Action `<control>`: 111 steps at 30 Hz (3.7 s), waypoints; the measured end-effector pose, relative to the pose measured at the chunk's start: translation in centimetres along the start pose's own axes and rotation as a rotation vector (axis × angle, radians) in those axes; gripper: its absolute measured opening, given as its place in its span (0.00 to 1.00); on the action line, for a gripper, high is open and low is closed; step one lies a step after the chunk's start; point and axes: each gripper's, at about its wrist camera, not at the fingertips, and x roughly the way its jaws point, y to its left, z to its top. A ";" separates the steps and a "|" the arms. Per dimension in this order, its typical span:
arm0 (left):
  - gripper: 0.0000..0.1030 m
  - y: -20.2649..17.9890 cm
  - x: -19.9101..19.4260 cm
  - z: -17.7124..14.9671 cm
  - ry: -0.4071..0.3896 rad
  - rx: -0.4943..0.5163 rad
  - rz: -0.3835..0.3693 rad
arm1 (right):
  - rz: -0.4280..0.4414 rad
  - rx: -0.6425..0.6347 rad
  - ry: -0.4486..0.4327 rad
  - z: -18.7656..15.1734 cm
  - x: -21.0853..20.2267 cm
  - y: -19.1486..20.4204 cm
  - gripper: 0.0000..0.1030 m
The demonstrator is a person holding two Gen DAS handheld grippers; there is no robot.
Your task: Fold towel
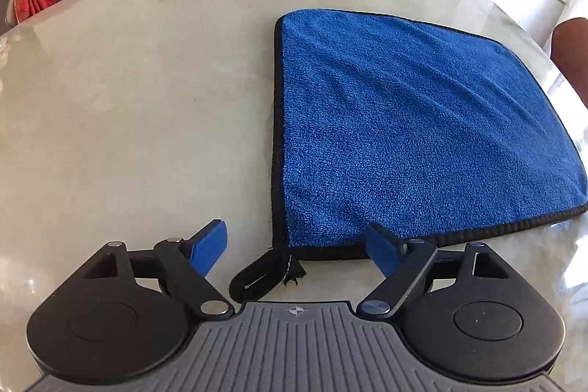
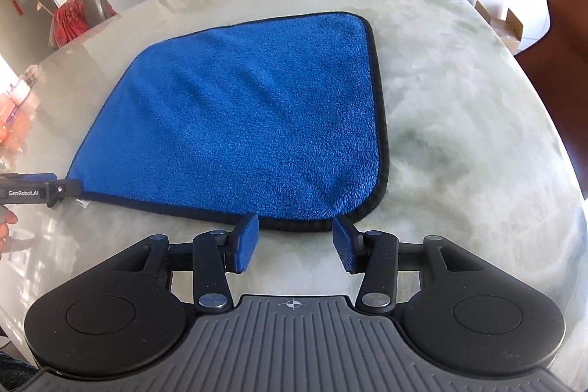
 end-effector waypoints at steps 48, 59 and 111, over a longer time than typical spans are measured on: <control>0.43 4.2 0.2 8.4 0.016 -0.283 -0.430 | 0.340 -0.635 -0.226 2.8 6.3 18.4 0.10; 0.56 7.7 6.6 12.4 0.098 -0.414 -0.420 | 0.374 -0.594 -0.229 3.3 5.0 17.0 0.10; 0.03 -23.2 11.4 19.3 0.066 0.168 -0.574 | 0.178 0.088 -0.299 -1.6 0.1 -2.1 0.13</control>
